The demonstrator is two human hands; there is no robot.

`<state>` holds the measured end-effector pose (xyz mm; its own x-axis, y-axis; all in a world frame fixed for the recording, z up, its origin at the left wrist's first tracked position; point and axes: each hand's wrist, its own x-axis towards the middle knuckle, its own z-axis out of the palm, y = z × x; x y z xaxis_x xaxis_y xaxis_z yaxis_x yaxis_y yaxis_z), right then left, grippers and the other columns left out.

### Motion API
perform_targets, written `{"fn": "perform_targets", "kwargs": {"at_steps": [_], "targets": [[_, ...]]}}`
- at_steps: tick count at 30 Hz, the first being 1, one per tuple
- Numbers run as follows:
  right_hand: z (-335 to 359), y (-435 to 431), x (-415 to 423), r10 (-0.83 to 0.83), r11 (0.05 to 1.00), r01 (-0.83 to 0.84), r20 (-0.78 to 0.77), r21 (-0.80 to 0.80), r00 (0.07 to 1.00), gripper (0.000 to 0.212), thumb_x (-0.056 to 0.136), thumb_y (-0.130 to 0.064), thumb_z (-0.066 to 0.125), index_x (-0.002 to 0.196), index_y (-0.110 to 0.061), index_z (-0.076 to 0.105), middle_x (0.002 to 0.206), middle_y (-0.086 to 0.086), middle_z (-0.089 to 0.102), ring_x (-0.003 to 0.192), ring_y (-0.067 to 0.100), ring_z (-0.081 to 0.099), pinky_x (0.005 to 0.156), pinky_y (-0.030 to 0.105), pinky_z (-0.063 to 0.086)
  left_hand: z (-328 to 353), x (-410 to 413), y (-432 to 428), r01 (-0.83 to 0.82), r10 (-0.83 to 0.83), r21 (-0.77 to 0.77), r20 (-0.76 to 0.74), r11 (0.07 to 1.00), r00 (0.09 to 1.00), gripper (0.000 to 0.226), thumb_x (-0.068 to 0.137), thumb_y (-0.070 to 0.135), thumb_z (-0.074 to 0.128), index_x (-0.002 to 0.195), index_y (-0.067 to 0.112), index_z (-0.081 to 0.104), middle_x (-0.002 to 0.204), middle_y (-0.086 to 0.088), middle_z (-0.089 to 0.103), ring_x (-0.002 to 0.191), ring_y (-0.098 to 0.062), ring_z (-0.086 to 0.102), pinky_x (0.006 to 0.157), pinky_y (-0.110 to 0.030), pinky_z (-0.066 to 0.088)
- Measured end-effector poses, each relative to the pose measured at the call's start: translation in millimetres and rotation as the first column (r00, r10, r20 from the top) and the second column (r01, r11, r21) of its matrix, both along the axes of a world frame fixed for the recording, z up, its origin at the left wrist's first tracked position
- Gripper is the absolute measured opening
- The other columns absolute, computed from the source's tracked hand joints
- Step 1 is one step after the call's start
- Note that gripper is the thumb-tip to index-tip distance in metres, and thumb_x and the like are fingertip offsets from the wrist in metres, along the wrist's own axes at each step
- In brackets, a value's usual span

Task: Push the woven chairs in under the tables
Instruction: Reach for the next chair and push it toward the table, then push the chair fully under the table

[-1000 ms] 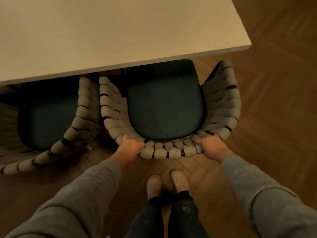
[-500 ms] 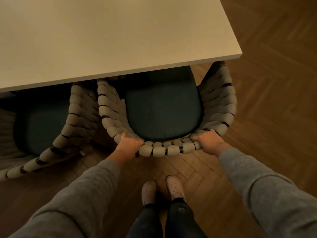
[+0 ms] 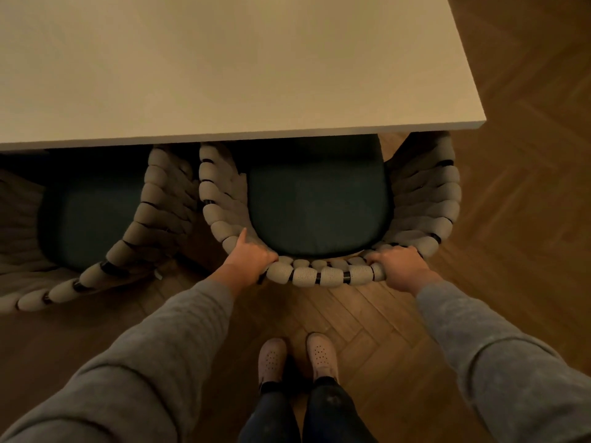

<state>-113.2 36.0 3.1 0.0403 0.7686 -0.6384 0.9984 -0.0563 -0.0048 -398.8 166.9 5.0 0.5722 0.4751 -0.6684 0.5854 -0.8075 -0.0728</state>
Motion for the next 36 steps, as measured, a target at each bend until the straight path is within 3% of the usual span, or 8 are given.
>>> {"fn": "perform_targets", "kwargs": {"at_steps": [10, 12, 16, 20, 23, 28, 36], "targets": [[-5.0, 0.2, -21.8, 0.007, 0.998, -0.006, 0.023, -0.063, 1.0, 0.044, 0.088, -0.02, 0.056, 0.129, -0.036, 0.05, 0.125, -0.002, 0.056, 0.117, 0.022, 0.052, 0.098, 0.041, 0.041, 0.0, -15.7, -8.0, 0.017, -0.014, 0.054, -0.05, 0.998, 0.999, 0.056, 0.09, 0.017, 0.06, 0.141, 0.03, 0.04, 0.142, -0.002, 0.048, 0.136, -0.026, 0.038, 0.114, -0.065, -0.002], [-2.7, 3.2, -23.1, 0.004, 0.989, 0.0, 0.029, -0.145, 1.0, 0.053, 0.085, -0.024, 0.064, 0.134, -0.036, 0.046, 0.128, -0.001, 0.055, 0.119, 0.022, 0.05, 0.101, 0.043, 0.04, -1.7, -17.1, -11.4, -0.007, 0.01, 0.086, -0.031, 0.996, 0.999, 0.067, 0.089, 0.016, 0.062, 0.147, 0.03, 0.031, 0.146, -0.005, 0.041, 0.14, -0.027, 0.032, 0.114, -0.065, 0.0], [6.2, 22.2, -50.7, -0.043, 0.97, 0.026, -0.065, -0.242, 0.997, 0.09, 0.066, -0.051, 0.081, 0.143, -0.033, 0.038, 0.13, -0.002, 0.057, 0.119, 0.021, 0.054, 0.099, 0.038, 0.045, 1.6, -31.5, -20.1, -0.136, 0.129, 0.167, 0.055, 0.977, 0.99, 0.086, 0.09, 0.014, 0.062, 0.154, 0.028, 0.007, 0.155, -0.013, 0.023, 0.147, -0.031, 0.014, 0.115, -0.063, 0.0], [19.4, 50.8, -110.2, 0.07, 0.987, -0.083, -0.097, -0.136, 0.993, 0.103, 0.071, -0.068, 0.069, 0.153, -0.03, 0.018, 0.143, 0.004, 0.045, 0.128, 0.024, 0.047, 0.102, 0.038, 0.042, 14.8, -77.7, -13.4, -0.197, 0.157, 0.193, 0.204, 0.961, 0.966, 0.088, 0.089, 0.022, 0.064, 0.154, 0.03, 0.005, 0.16, -0.012, 0.008, 0.149, -0.031, -0.001, 0.113, -0.06, -0.005], [31.7, 76.1, -159.5, 0.062, 0.998, -0.059, -0.185, 0.02, 0.981, 0.105, 0.076, -0.074, 0.059, 0.155, -0.028, 0.008, 0.151, 0.008, 0.033, 0.135, 0.029, 0.038, 0.106, 0.042, 0.038, 27.9, -129.7, -2.3, -0.266, 0.213, 0.208, 0.245, 0.941, 0.946, 0.085, 0.09, 0.033, 0.063, 0.154, 0.03, 0.006, 0.161, -0.011, 0.004, 0.149, -0.029, -0.004, 0.113, -0.059, -0.007], [45.9, 115.1, -282.8, 0.128, 0.97, -0.068, -0.251, 0.232, 0.96, 0.098, 0.081, -0.063, 0.064, 0.154, -0.028, 0.009, 0.158, 0.009, 0.022, 0.144, 0.029, 0.023, 0.118, 0.047, 0.021, 44.3, -255.7, 12.4, -0.366, 0.318, 0.217, 0.224, 0.905, 0.921, 0.082, 0.091, 0.043, 0.06, 0.154, 0.029, 0.009, 0.161, -0.012, 0.007, 0.149, -0.029, -0.002, 0.114, -0.059, -0.005], [42.1, 145.2, -470.9, 0.216, 0.931, -0.14, -0.199, 0.336, 0.956, 0.091, 0.083, -0.053, 0.067, 0.154, -0.028, 0.014, 0.161, 0.008, 0.012, 0.149, 0.026, 0.01, 0.121, 0.046, 0.009, 65.0, -446.5, 34.8, -0.473, 0.442, 0.153, 0.2, 0.868, 0.875, 0.087, 0.085, 0.049, 0.064, 0.153, 0.031, 0.012, 0.161, -0.01, 0.009, 0.149, -0.029, -0.002, 0.117, -0.06, -0.001]]}}
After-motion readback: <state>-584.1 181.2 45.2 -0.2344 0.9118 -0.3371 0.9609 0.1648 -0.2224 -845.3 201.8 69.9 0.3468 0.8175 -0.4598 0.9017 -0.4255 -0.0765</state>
